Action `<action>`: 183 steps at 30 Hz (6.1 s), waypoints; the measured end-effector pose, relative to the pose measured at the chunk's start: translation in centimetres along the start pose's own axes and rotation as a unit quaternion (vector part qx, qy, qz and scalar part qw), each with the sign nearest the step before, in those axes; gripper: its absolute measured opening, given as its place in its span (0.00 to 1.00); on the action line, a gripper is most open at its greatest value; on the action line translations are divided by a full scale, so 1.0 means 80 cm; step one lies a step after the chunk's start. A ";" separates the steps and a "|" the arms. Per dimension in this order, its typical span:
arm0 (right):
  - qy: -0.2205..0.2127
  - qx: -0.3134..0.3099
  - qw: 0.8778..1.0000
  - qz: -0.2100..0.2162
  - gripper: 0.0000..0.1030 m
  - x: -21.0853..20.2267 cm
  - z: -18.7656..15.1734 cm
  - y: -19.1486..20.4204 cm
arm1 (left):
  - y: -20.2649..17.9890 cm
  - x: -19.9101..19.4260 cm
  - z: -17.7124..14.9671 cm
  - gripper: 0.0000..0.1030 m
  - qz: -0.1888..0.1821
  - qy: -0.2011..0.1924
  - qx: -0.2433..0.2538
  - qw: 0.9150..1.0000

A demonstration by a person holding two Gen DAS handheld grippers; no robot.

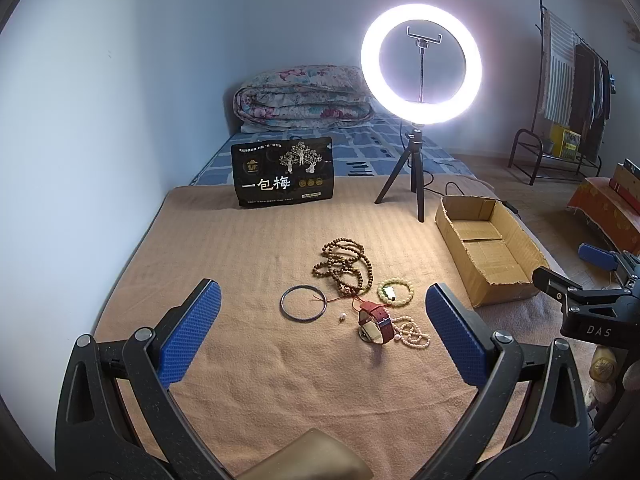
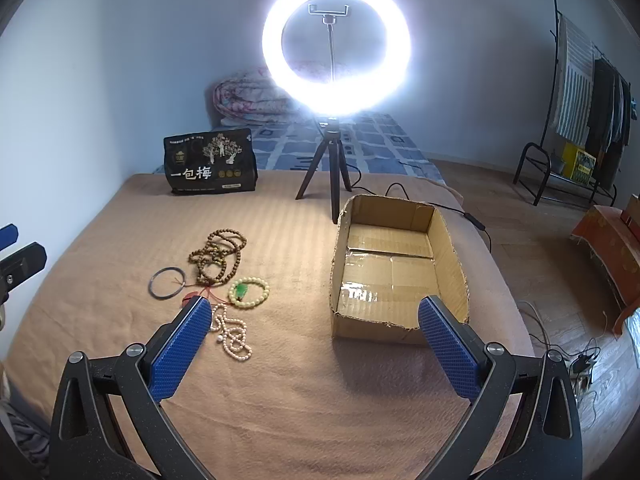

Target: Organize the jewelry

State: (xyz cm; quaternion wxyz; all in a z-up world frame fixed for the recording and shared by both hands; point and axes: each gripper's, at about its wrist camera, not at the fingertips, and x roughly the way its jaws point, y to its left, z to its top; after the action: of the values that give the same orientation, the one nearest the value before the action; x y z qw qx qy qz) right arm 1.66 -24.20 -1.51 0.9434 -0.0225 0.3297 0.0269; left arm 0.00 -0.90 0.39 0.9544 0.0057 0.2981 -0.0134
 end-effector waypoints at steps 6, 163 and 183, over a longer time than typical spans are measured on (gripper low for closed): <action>0.001 0.000 1.000 0.000 1.00 0.000 0.000 0.000 | 0.000 0.000 0.000 1.00 0.000 0.000 0.000 1.000; 0.210 -0.126 0.954 0.171 0.17 0.207 -0.015 0.151 | 0.052 0.337 -0.055 0.72 -0.018 0.261 -0.014 0.965; 0.152 -0.078 0.975 0.146 0.17 0.166 0.020 0.076 | 0.020 0.273 -0.001 0.72 -0.049 0.196 -0.018 0.979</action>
State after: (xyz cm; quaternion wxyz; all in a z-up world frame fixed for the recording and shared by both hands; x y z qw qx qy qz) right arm 12.60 -17.54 -8.71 0.8637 -0.0516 0.4655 0.1861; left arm 17.98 0.23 -12.10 0.8754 -0.0237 0.4798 -0.0530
